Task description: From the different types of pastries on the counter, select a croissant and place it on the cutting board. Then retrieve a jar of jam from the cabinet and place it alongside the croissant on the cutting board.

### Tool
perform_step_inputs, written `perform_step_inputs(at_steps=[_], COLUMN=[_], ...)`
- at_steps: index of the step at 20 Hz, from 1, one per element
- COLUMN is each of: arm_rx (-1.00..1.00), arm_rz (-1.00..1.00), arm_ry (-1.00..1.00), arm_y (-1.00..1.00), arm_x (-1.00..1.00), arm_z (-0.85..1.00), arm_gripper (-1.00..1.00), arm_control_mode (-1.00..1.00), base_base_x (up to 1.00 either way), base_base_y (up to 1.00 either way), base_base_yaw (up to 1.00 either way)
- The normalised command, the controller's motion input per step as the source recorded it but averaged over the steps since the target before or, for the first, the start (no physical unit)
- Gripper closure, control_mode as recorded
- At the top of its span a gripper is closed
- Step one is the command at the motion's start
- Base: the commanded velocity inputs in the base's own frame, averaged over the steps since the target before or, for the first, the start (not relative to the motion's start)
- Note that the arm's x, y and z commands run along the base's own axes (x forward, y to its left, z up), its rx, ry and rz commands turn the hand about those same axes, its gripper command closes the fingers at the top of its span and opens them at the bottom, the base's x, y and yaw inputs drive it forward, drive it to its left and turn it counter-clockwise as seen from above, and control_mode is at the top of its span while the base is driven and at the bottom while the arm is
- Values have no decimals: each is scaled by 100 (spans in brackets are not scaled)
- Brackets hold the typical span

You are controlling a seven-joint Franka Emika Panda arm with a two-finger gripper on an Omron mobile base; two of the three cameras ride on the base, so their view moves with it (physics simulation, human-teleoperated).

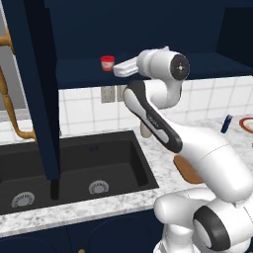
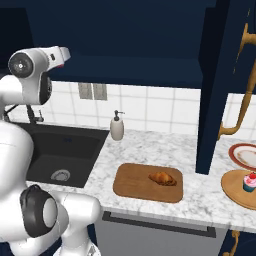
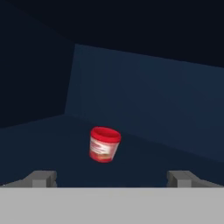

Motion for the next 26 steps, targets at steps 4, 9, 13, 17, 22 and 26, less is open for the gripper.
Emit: perform_step_inputs(at_steps=[4,9,13,17,22,26], arm_rx=[0,0,0,0,0,0], arm_rz=[0,-1,-2,-1,0,0], arm_ry=[0,0,0,0,0,0], arm_y=[0,18,33,29,12,3], arm_x=[30,39,51,47,36,29], arm_z=[0,-5,-19,-17,-10,-9], arm_gripper=[-100,-100,-100,-100,-100,-100], arm_control_mode=[-100,-100,-100,-100,-100,-100], base_base_x=[0,0,0,0,0,0], base_base_y=[0,0,0,0,0,0], base_base_yaw=[0,0,0,0,0,0])
